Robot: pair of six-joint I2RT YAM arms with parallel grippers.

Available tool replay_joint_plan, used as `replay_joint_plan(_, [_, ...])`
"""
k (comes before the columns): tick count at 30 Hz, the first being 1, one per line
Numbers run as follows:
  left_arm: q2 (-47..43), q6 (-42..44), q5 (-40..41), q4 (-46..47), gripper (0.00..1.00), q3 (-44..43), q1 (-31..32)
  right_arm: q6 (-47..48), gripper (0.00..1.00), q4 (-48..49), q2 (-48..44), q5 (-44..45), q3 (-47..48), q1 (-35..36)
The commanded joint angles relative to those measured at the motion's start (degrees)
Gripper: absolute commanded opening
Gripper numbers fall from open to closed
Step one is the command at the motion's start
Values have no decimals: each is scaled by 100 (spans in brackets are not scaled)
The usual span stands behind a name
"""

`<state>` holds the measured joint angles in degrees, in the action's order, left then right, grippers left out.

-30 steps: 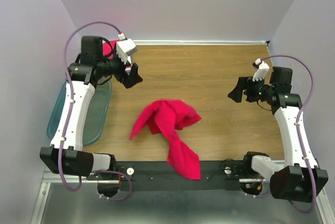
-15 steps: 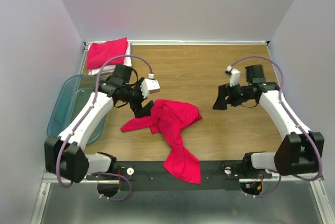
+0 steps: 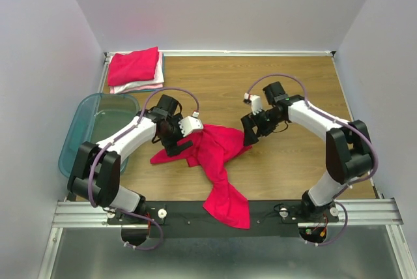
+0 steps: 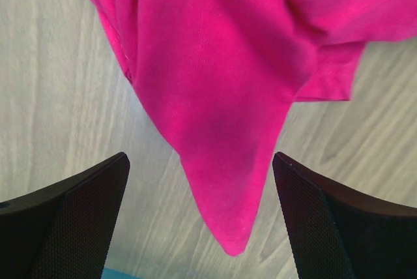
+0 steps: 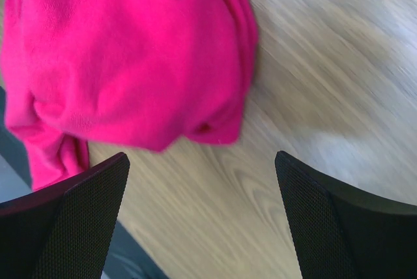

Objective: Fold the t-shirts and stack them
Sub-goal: Flatten out the tshirt

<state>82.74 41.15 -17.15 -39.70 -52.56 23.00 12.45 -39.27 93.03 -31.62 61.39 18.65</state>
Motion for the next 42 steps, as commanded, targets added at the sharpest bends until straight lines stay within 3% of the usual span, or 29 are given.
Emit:
replay_joint_plan(1, [155, 34, 589, 393, 96, 324, 46, -14, 99, 472, 452, 375, 163, 428])
replay_joint_plan(6, [181, -45, 510, 481, 95, 553, 73, -111, 93, 718, 716, 647, 181, 534])
replay_joint_plan(8, [190, -89, 624, 586, 88, 641, 81, -137, 81, 780, 777, 797, 172, 569])
replay_joint_plan(9, [216, -115, 694, 700, 77, 693, 81, -137, 75, 832, 795, 850, 163, 578])
replay_joint_plan(10, [286, -150, 808, 762, 58, 694, 81, -190, 62, 859, 856, 972, 181, 578])
replay_joint_plan(12, [365, -238, 827, 745, 36, 563, 81, -269, 47, 842, 909, 1113, 251, 587])
replay_joint_plan(13, [366, -265, 792, 719, 24, 475, 81, -295, 28, 833, 901, 1175, 286, 587])
replay_joint_plan(14, [322, -291, 635, 614, 6, 257, 73, -304, 15, 824, 735, 1314, 304, 569])
replay_joint_plan(15, [252, -283, 529, 543, 0, 115, 64, -313, 1, 815, 612, 1429, 304, 569])
replay_joint_plan(22, [-364, -195, -778, -318, 0, -1651, -331, -94, 1, 526, -977, 1913, 576, -18])
replay_joint_plan(27, [-294, -282, -1466, -802, 0, -2399, -736, 530, 1, 490, -972, 2467, 979, -239])
replay_joint_plan(28, [-267, -317, -1528, -837, 0, -2408, -736, 557, 5, 481, -832, 2485, 1076, -248])
replay_joint_plan(29, [-198, -396, -1598, -837, 0, -2417, -727, 548, 34, 473, -431, 2598, 1199, -257])
replay_joint_plan(30, [-162, -475, -1607, -750, 0, -2339, -727, 496, 52, 464, -261, 2695, 1357, -257])
replay_joint_plan(31, [-92, -702, -1573, -697, 0, -2295, -736, 452, 80, 438, -94, 2791, 1654, -266])
replay_joint_plan(32, [-48, -818, -1459, -627, 0, -2242, -736, 347, 86, 403, 29, 2879, 1805, -301])
replay_joint_plan(37, [146, -1486, -993, -12, 0, -1917, -1192, 408, 90, -344, -408, 2188, 1922, -345])
replay_joint_plan(39, [365, -1609, -668, 190, 0, -1890, -1316, 539, 89, -729, -601, 1555, 1572, -327])
replay_joint_plan(42, [769, -1645, -562, 454, 0, -1977, -1395, 627, 88, -811, -839, 1351, 940, -205])
